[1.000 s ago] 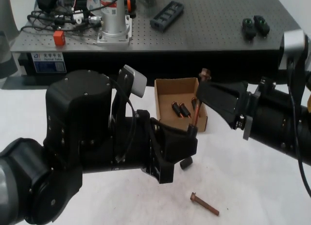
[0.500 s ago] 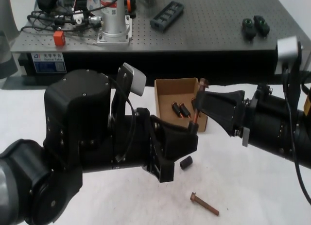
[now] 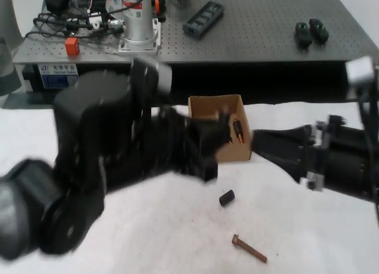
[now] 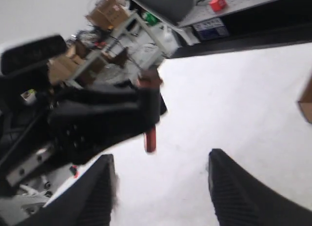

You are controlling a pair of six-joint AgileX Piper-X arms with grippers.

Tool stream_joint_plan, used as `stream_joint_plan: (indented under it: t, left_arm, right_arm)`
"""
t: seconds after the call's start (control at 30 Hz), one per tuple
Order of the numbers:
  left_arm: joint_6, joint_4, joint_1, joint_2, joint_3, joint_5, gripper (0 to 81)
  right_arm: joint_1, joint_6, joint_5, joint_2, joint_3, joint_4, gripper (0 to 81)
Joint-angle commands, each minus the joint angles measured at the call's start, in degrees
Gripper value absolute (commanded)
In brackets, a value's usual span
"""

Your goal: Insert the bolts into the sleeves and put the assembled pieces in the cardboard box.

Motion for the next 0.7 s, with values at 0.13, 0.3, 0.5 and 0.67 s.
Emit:
stream_joint_plan:
  t: [0.13,0.3,0.5,0.67]
  left_arm:
    - [1.94,18.35,2.71,18.99,-24.57,-10.7,0.7]
    - [10.5,40.49,2.69,38.25,-50.67,-17.41,0.7]
    - [14.94,58.57,3.39,57.1,-78.21,-21.73,0.7]
    - [14.94,68.72,4.62,64.75,-88.99,-21.73,0.7]
  right_arm:
    - [-6.67,-14.37,12.34,-5.39,-0.03,25.39,41.8]
    - [-5.14,-15.95,17.45,-5.2,-0.27,36.3,41.8]
    - [-2.46,-15.95,18.75,-5.2,-0.27,41.6,41.8]
    - [-0.28,-16.92,18.74,-5.2,-0.27,41.67,41.8]
